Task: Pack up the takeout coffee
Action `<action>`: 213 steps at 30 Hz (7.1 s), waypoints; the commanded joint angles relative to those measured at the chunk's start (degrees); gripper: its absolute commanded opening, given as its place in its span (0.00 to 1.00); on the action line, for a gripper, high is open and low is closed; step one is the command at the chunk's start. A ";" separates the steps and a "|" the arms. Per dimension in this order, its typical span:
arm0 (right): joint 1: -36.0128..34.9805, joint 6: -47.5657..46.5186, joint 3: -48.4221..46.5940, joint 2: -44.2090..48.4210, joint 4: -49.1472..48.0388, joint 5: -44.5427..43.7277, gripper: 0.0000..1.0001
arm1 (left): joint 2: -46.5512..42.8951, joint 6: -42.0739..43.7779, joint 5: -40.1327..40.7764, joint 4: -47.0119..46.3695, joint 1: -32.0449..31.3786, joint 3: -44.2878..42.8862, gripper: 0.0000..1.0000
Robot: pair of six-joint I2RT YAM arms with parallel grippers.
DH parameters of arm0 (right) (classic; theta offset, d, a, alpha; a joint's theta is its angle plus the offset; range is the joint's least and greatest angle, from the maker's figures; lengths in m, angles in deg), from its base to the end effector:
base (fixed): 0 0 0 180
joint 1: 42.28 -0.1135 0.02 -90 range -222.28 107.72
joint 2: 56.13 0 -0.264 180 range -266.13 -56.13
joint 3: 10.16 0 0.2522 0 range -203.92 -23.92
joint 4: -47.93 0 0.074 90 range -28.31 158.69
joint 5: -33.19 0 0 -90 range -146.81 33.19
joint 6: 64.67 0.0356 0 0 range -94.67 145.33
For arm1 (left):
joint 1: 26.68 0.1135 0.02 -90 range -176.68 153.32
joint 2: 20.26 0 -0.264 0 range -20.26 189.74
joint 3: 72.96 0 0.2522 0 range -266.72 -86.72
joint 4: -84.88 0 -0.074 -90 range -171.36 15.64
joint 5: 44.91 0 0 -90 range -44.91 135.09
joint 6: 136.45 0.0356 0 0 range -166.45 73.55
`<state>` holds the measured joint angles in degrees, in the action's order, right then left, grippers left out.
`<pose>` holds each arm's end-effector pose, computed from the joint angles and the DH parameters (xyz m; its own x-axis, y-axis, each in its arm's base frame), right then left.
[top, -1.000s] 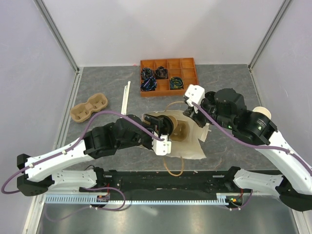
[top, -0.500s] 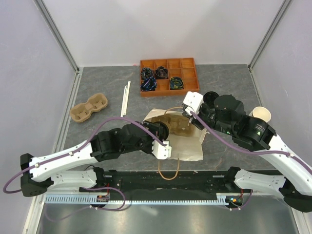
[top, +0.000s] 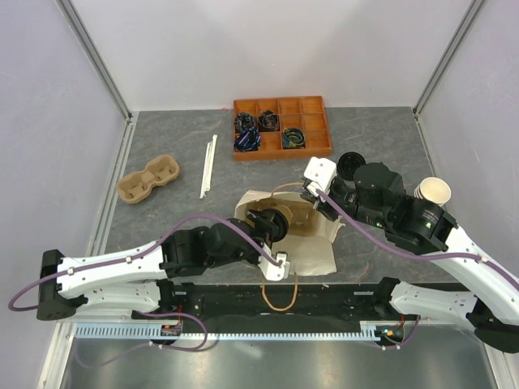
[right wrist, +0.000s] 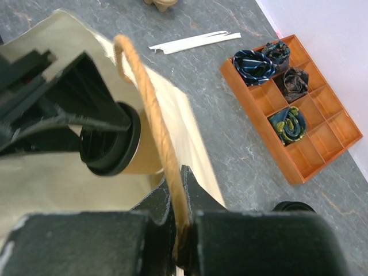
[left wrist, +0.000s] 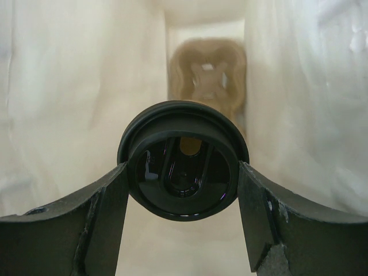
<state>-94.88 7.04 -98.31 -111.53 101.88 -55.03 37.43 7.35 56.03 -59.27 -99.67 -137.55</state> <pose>0.1111 0.1471 0.4276 0.0462 -0.4561 -0.8887 -0.8395 0.4644 -0.2819 0.0722 -0.2128 0.3142 0.6348 0.6333 -0.4427 0.6401 -0.1101 0.7604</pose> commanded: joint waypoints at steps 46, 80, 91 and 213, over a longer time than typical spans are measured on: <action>-1.19 12.04 3.55 2.75 -6.52 6.04 0.00 | 11.48 1.75 1.90 -13.47 -4.70 -1.02 0.24; -0.75 17.22 6.27 4.07 -8.37 7.44 0.00 | 17.98 -6.87 0.66 -16.02 -0.31 -1.82 0.23; 3.73 25.22 5.22 2.84 -8.28 11.13 0.00 | 18.86 -5.46 0.93 -15.41 0.13 -3.49 0.22; 12.70 30.67 -4.45 -9.82 2.97 20.37 0.00 | 17.10 -2.03 -7.43 -9.52 8.22 -6.92 0.16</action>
<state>-82.49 33.34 -101.13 -120.86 105.31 -35.68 54.52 3.74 48.01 -67.71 -91.63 -142.40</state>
